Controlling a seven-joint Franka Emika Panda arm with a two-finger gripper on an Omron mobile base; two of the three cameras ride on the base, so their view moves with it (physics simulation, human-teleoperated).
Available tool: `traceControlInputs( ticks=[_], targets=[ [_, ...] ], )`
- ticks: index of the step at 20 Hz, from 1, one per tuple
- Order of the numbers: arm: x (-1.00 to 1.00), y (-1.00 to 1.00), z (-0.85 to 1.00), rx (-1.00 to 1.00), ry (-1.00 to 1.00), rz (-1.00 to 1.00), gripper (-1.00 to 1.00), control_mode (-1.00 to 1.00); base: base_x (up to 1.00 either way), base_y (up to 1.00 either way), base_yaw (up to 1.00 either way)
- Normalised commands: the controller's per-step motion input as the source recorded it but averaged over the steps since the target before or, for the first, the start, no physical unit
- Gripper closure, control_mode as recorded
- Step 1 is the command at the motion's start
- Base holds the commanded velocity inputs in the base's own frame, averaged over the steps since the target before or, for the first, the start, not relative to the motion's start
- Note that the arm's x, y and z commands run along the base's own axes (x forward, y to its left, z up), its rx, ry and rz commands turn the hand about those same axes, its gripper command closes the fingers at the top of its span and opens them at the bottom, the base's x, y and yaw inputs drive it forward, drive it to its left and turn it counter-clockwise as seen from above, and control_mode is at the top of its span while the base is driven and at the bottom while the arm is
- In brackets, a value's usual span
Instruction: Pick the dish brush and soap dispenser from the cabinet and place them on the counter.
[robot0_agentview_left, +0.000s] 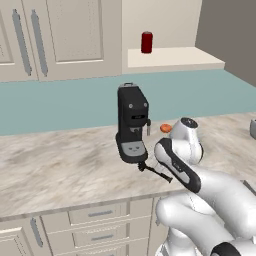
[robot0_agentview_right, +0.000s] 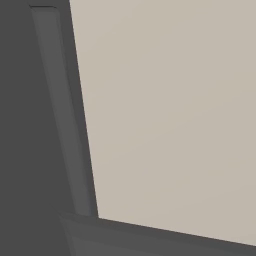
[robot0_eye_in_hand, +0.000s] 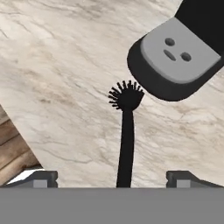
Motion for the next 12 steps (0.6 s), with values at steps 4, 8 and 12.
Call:
traceControlInputs(
  ticks=[4, 8, 12],
  targets=[
    [-0.15, -0.16, 0.85, 0.0, -0.06, 0.05, -1.0, -1.0, 0.0, 0.0, 0.0],
    [-0.19, -0.23, 0.86, 0.0, -0.04, 0.04, -1.0, -1.0, 0.0, 0.0, 0.0],
    [-0.19, -0.26, 0.86, 0.0, -0.03, 0.02, -1.0, -1.0, 0.0, 0.0, 0.0]
  ],
)
